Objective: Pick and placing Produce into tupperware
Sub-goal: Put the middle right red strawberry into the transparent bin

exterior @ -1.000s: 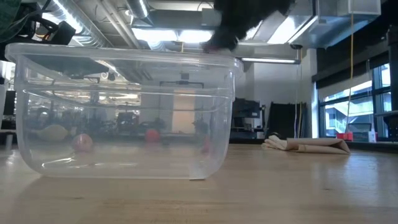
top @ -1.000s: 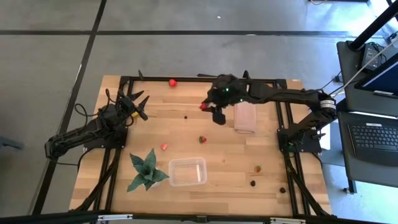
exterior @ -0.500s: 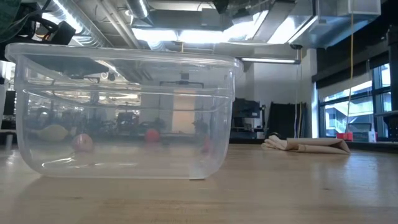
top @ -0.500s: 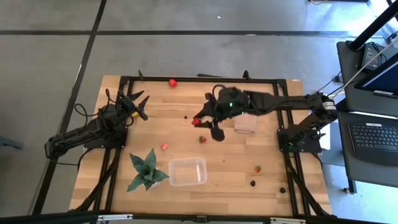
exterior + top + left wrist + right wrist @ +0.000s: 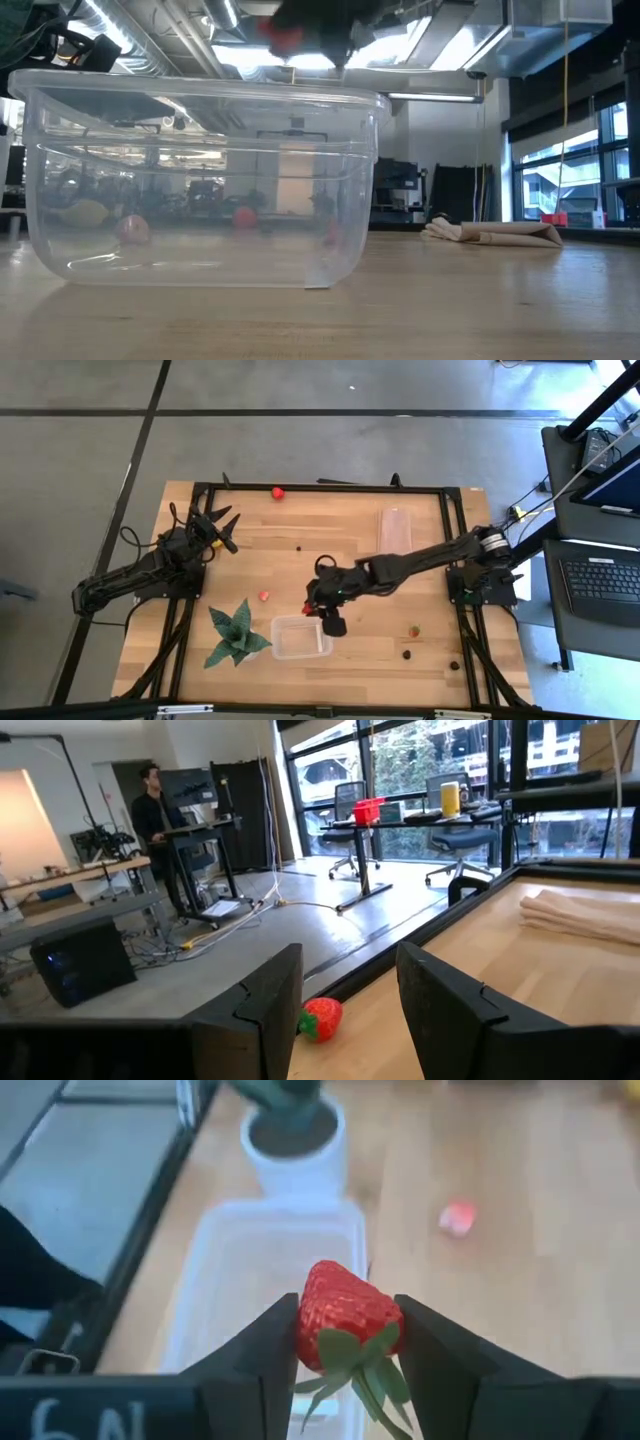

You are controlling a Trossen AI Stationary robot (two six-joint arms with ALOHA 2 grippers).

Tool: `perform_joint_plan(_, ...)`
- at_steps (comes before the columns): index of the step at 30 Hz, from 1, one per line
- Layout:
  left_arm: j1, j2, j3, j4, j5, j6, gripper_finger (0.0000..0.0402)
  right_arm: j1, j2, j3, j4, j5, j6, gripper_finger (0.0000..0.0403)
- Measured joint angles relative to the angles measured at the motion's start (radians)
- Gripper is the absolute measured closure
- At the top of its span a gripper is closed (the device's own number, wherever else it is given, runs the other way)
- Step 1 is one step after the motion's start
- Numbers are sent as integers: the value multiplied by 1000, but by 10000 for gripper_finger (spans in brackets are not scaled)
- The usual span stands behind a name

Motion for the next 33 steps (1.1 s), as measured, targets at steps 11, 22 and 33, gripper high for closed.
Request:
perform_joint_plan(11, 0, 0, 0, 0, 0, -34, 244, 6, 37, -1, -133, -59, -64, 249)
perform_joint_plan(22, 0, 0, 0, 0, 0, -33, 244, 69, 109, -1, -127, -59, -70, 247)
perform_joint_plan(33, 0, 0, 0, 0, 0, -33, 244, 58, 112, -1, -111, -50, -12, 244)
